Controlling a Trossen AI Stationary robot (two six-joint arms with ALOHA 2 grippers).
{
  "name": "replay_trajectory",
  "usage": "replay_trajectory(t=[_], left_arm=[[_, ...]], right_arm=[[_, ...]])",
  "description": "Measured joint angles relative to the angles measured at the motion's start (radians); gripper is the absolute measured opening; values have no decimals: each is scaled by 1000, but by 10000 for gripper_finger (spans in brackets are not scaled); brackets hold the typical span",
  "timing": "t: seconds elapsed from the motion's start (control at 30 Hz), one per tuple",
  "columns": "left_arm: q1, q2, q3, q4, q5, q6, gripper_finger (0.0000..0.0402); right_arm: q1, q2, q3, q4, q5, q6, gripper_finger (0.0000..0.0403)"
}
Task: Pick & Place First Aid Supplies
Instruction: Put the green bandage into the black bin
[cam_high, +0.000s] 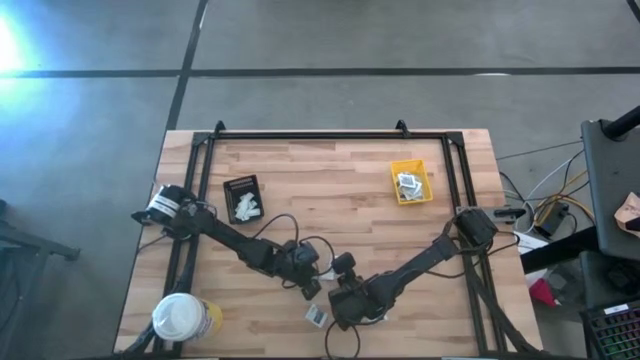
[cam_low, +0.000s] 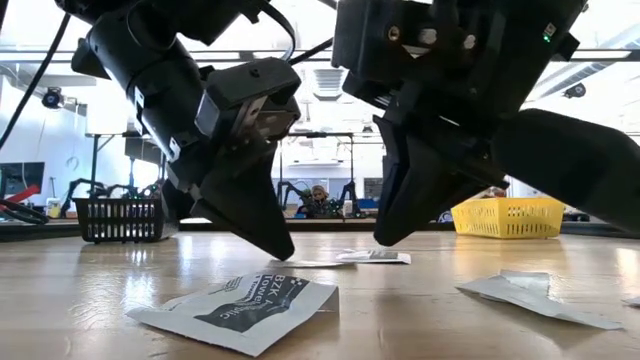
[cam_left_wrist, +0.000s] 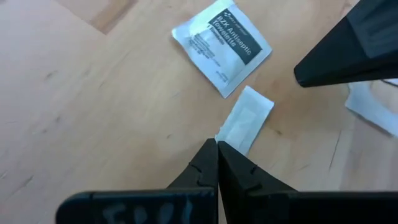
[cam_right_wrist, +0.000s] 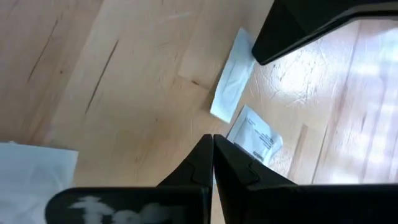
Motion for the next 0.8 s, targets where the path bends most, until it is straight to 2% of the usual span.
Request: replay_trajectory(t=[0.23, 0.4, 0.6, 0.8], left_arm=[[0, 0, 2, -16, -3, -14, 3], [0, 0, 2, -16, -6, -50, 3], [0, -1, -17, -4, -15, -104, 3], [0, -2, -27, 3, -21, -119, 3]], right_arm=[[-3, 0, 1, -1, -2, -4, 8], [-14, 2, 1, 50, -95, -67, 10], [-21, 2, 1, 81, -99, -136, 41], [-35, 6, 0, 85, -2, -151, 78]])
